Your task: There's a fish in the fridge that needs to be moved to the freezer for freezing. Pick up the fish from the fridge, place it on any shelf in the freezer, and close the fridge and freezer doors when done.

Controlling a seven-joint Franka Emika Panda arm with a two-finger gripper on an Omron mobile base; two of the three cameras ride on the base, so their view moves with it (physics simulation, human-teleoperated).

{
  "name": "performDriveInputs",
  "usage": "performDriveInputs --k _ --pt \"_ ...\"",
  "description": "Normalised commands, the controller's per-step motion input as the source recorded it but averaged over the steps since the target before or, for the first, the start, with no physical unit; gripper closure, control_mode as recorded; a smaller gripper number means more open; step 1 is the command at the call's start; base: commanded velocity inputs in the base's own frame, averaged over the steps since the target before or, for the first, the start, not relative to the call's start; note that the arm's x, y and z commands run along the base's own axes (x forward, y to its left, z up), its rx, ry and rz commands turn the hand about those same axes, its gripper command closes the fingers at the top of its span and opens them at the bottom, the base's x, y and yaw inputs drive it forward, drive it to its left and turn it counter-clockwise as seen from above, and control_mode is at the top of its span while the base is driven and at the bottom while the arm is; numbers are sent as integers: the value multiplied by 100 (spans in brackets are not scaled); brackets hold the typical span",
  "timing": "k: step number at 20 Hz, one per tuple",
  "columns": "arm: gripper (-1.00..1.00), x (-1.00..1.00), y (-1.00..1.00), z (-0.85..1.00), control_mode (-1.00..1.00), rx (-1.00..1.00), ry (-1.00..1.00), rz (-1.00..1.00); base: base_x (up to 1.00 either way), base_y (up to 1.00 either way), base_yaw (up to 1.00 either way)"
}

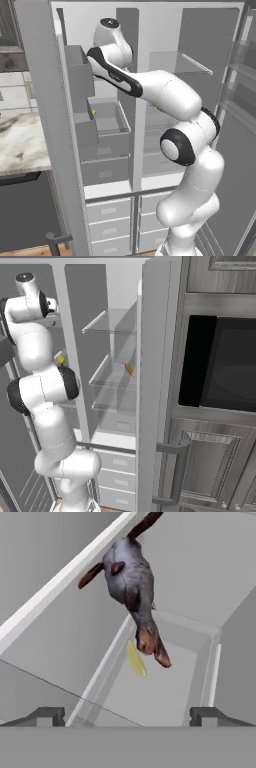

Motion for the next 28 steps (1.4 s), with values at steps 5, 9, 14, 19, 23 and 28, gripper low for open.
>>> performDriveInputs --k 5,9,14,19,23,28 --pt "-100 -93 -46 -1 -100 9 0 -2 0 0 0" --pt "-100 -100 -39 2 -100 9 0 -2 0 0 0" --pt "-100 -100 -64 3 -100 7 0 0 0 0 0" --pt "-100 -94 -73 6 -100 0 0 -4 0 0 0" --pt "-100 -81 -63 0 -100 -1 11 -14 0 0 0" --pt "-100 -51 -37 0 -100 -3 3 -22 0 0 0"
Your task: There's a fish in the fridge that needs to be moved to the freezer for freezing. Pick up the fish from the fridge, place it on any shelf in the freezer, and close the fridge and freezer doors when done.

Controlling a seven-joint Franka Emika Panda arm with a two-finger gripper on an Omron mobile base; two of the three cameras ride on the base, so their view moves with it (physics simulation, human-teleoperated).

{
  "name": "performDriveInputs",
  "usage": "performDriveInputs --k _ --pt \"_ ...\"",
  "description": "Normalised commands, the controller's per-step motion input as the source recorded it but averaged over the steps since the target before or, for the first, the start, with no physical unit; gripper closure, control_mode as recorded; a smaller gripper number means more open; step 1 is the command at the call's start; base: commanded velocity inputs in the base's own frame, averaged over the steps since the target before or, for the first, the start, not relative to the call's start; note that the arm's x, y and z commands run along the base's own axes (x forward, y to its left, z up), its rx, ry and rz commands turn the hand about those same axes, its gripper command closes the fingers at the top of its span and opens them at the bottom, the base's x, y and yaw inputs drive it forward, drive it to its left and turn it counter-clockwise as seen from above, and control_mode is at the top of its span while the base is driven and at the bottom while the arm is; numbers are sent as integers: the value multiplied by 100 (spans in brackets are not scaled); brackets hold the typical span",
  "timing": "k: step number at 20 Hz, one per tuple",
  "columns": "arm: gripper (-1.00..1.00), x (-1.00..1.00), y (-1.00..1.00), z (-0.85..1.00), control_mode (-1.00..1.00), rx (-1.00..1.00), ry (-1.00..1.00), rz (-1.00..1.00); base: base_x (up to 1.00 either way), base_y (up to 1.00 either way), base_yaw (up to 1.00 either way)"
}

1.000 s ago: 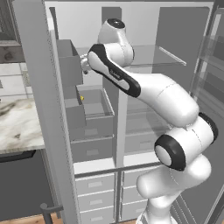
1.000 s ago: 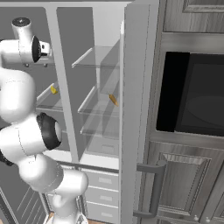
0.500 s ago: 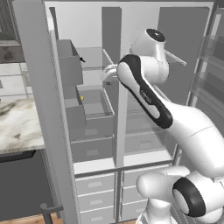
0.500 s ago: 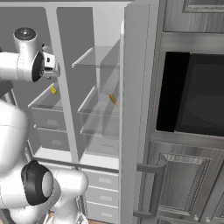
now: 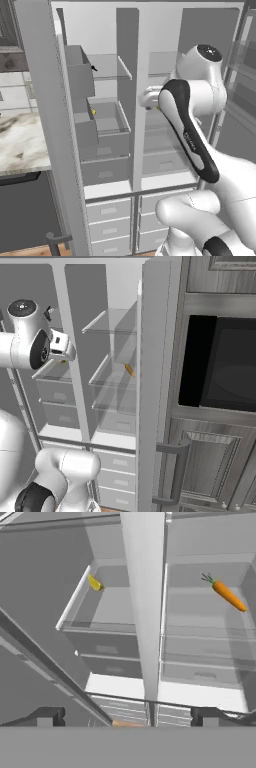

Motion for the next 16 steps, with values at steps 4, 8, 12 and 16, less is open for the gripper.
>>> performDriveInputs --k 4,8,12,16 --pt "-100 -38 -28 0 -100 -1 -1 -19 0 0 0" --pt "-100 -33 -33 0 -100 -2 0 -18 0 0 0" --pt "-100 -32 -29 0 -100 -1 11 -6 0 0 0" --pt "-100 -37 -33 0 -100 -1 14 0 0 0 0"
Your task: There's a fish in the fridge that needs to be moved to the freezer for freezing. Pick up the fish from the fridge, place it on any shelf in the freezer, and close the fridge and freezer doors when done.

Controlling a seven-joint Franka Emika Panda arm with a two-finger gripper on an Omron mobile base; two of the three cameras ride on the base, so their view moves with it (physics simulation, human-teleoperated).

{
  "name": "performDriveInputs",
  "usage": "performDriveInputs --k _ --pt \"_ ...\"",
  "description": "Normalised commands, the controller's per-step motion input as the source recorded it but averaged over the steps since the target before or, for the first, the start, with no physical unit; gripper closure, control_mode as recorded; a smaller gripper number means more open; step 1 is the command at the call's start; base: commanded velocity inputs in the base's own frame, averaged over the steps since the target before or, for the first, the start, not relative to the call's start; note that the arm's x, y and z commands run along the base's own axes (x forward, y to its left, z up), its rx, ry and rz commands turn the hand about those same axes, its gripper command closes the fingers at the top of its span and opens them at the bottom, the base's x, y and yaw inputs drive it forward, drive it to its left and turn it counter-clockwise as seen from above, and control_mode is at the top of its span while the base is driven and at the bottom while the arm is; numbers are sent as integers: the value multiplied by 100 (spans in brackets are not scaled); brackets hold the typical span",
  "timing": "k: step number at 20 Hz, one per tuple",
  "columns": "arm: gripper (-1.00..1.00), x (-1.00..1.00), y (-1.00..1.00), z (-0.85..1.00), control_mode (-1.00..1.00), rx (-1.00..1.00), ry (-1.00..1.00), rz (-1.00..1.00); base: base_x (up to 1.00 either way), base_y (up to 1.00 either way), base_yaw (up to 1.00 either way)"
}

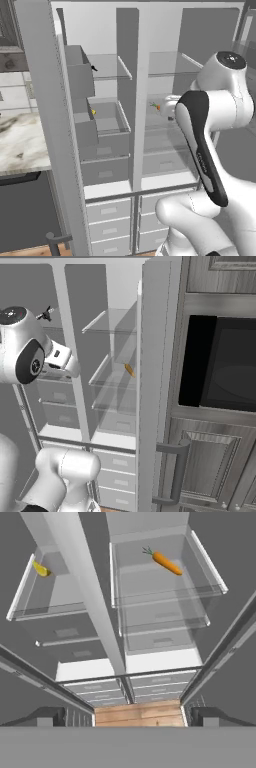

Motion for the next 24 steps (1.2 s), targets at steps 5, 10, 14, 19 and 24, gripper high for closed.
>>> performDriveInputs --k 5,10,14,19,24 --pt "-100 -50 -42 2 -100 0 3 0 0 0 0" --pt "-100 -64 -16 0 -100 -1 -6 0 0 0 0" --pt "-100 -53 0 -11 -100 -3 -20 0 0 0 0" --pt "-100 -54 0 -2 -100 0 -17 0 0 0 0" --pt "-100 -57 0 0 -100 0 -22 0 0 0 0"
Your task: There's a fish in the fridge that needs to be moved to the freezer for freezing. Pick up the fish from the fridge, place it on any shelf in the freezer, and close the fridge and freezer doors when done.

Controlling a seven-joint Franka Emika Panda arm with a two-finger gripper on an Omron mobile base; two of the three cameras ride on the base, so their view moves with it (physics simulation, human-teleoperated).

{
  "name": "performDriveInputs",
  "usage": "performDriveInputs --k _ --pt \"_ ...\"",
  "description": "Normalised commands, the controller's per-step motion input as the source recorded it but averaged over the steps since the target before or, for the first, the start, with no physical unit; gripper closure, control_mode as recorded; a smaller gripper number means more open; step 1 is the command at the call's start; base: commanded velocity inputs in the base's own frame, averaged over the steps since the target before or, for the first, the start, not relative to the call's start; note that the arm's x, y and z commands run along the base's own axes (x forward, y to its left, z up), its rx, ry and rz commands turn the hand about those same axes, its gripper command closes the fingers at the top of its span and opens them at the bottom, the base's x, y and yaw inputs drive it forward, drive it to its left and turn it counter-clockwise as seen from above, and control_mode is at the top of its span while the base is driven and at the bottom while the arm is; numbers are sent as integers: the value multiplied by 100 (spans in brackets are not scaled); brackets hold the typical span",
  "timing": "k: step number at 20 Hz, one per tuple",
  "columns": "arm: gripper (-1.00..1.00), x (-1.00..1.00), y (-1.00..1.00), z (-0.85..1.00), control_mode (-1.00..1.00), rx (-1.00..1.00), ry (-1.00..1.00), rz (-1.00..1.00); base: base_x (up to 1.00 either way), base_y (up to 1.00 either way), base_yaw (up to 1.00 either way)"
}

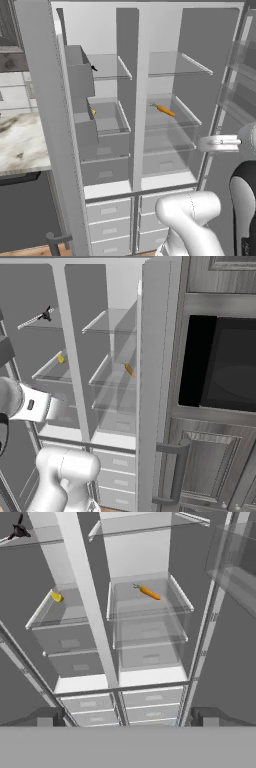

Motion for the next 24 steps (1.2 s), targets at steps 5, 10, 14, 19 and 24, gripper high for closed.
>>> performDriveInputs --k 5,10,14,19,24 --pt "-100 -32 34 2 -100 1 -10 0 0 0 0" --pt "-100 -1 43 12 -100 0 0 0 0 0 0" --pt "-100 0 -25 1 -100 0 -2 0 0 0 0" --pt "-100 -1 -14 0 -100 0 -2 0 0 0 0" --pt "-100 -4 0 0 -100 0 -3 0 0 0 0"
